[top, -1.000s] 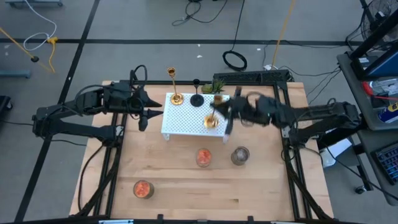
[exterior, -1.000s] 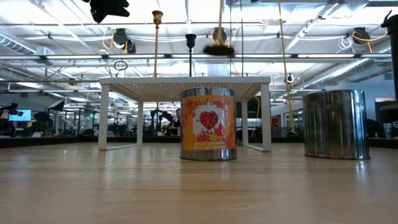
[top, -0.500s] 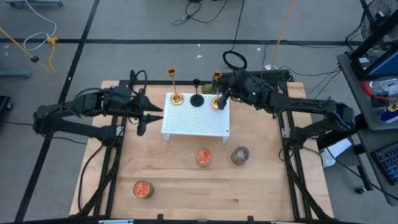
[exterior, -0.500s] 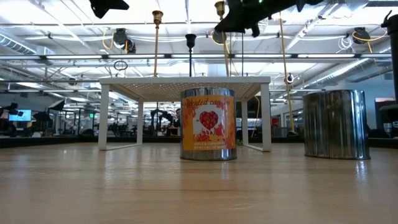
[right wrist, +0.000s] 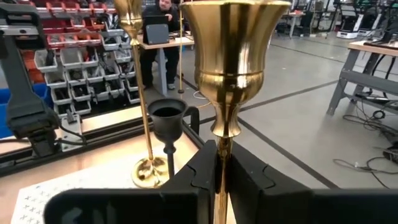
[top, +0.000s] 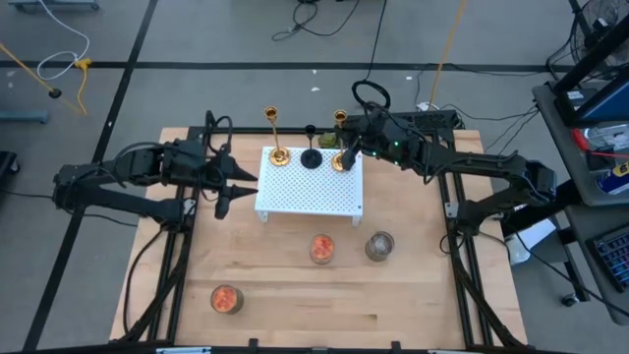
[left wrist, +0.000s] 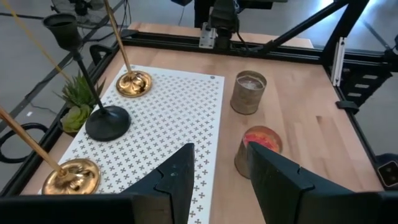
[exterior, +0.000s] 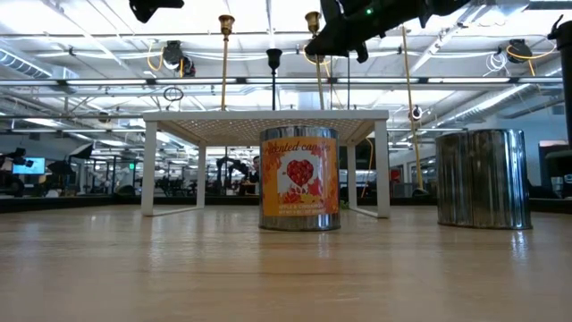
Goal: Pick & Place candle stick holders
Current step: Put the gold candle holder on the shelf, then put the bottom orange candle on the shelf
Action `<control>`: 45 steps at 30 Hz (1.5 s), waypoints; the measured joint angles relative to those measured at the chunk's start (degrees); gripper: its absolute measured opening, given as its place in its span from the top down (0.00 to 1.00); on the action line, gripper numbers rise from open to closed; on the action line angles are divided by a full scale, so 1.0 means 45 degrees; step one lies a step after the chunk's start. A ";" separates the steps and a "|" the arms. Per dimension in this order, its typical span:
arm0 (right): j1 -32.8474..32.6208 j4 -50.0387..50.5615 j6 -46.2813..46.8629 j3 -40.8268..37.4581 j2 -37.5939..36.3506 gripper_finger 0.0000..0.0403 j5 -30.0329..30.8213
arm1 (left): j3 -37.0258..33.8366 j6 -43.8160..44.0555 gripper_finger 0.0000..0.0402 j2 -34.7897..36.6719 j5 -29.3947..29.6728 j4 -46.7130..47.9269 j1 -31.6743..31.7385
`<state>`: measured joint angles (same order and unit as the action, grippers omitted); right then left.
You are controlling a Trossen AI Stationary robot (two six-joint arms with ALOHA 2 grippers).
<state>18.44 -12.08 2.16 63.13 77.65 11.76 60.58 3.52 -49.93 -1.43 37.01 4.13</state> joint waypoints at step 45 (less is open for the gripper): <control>-0.1040 0.3478 -0.0486 -0.0003 -0.0267 0.41 0.1180 | 0.0000 0.3556 0.62 -0.0015 0.1466 0.3473 -0.4326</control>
<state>13.76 3.57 -0.03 63.12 76.45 17.07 60.58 19.52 -50.00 5.16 52.64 -15.33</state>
